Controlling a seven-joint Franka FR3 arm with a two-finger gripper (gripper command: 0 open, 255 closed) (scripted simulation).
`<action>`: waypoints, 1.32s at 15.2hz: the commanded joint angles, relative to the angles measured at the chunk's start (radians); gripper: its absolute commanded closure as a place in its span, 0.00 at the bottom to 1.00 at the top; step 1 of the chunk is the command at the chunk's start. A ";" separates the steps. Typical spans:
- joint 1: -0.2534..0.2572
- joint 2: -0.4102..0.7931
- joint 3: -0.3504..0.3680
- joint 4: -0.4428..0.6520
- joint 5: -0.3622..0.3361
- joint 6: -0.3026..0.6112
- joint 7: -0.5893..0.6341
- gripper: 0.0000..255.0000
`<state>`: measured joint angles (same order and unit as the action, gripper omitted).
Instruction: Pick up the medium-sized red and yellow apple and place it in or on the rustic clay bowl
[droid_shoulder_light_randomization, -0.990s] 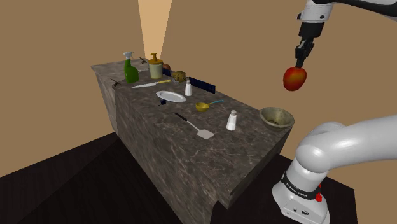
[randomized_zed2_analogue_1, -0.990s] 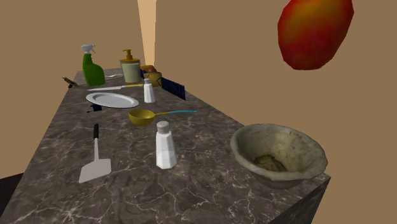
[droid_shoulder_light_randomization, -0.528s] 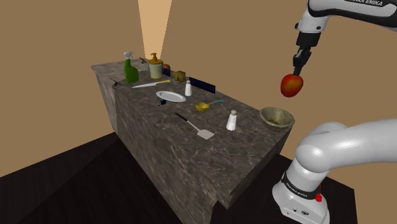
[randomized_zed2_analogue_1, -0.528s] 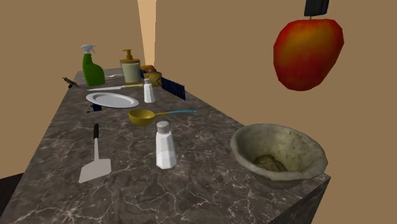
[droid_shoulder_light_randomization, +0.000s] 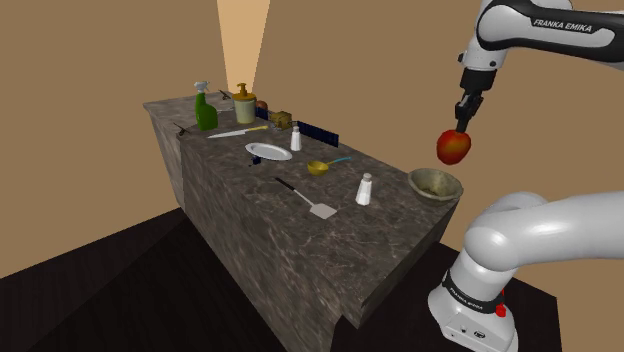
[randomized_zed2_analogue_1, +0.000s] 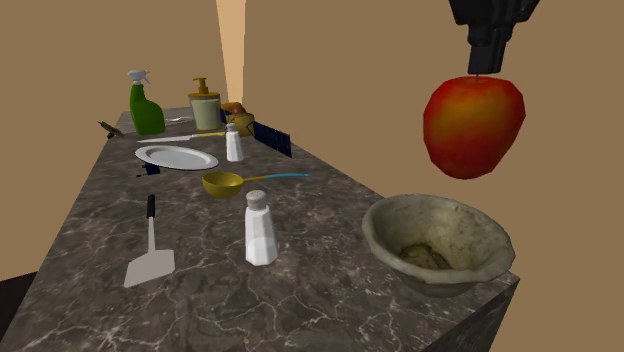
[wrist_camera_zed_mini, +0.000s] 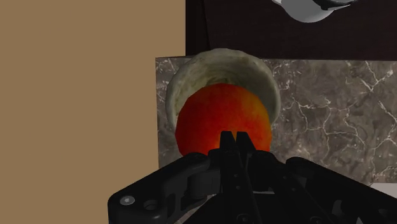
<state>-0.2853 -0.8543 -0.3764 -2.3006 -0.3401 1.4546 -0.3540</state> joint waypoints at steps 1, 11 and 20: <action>-0.003 -0.009 -0.007 -0.030 -0.007 0.022 0.001 1.00; -0.017 -0.041 -0.037 -0.167 -0.036 0.127 0.016 1.00; -0.017 -0.041 -0.037 -0.167 -0.036 0.128 0.016 0.00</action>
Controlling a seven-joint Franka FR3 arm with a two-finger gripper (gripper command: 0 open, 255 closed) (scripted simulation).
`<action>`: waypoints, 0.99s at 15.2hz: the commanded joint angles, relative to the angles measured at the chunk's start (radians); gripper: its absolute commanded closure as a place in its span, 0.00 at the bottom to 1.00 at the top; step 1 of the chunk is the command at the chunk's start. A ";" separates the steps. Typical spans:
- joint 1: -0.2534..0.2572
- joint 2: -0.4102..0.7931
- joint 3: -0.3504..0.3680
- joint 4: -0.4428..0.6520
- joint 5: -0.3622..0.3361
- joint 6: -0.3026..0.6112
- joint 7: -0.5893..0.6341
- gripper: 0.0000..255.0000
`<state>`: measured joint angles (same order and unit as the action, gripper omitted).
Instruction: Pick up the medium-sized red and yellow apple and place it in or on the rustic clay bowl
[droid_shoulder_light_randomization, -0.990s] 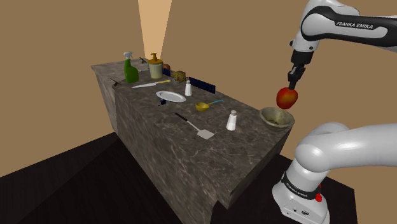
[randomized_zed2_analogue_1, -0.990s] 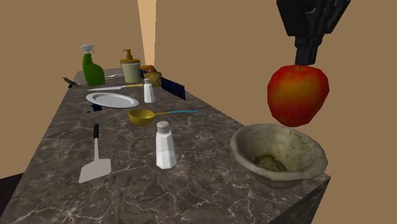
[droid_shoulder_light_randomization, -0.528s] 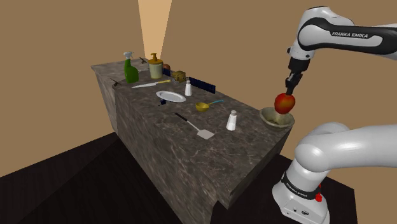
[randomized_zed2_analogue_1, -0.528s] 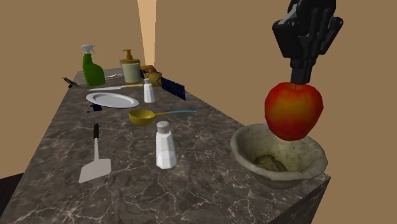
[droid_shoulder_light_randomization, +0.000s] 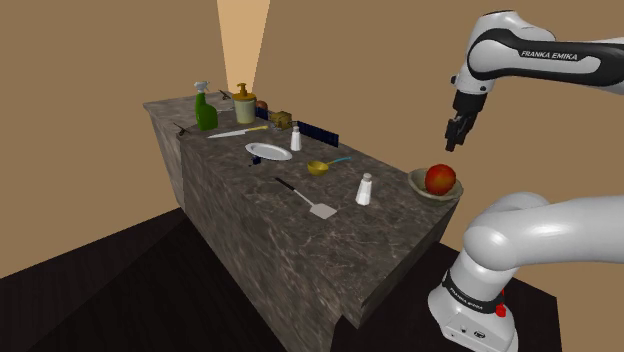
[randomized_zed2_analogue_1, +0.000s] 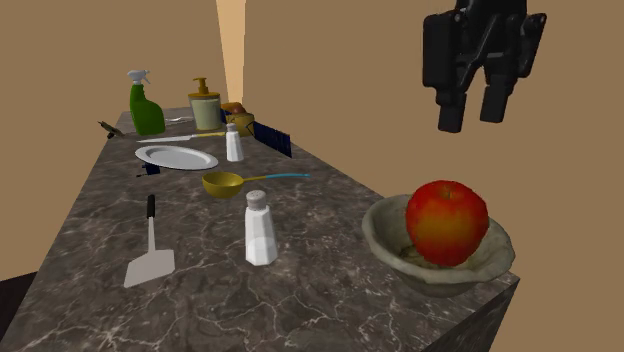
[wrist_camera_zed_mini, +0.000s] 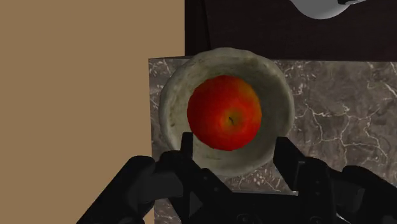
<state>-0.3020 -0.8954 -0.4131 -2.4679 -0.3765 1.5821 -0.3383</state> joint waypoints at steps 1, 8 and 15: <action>0.000 0.000 0.000 0.000 0.000 0.000 0.000 0.00; 0.017 0.036 0.034 0.142 0.034 -0.107 -0.009 0.00; 0.016 0.037 0.034 0.142 0.034 -0.107 -0.009 0.00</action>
<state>-0.2856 -0.8590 -0.3787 -2.3262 -0.3422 1.4754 -0.3477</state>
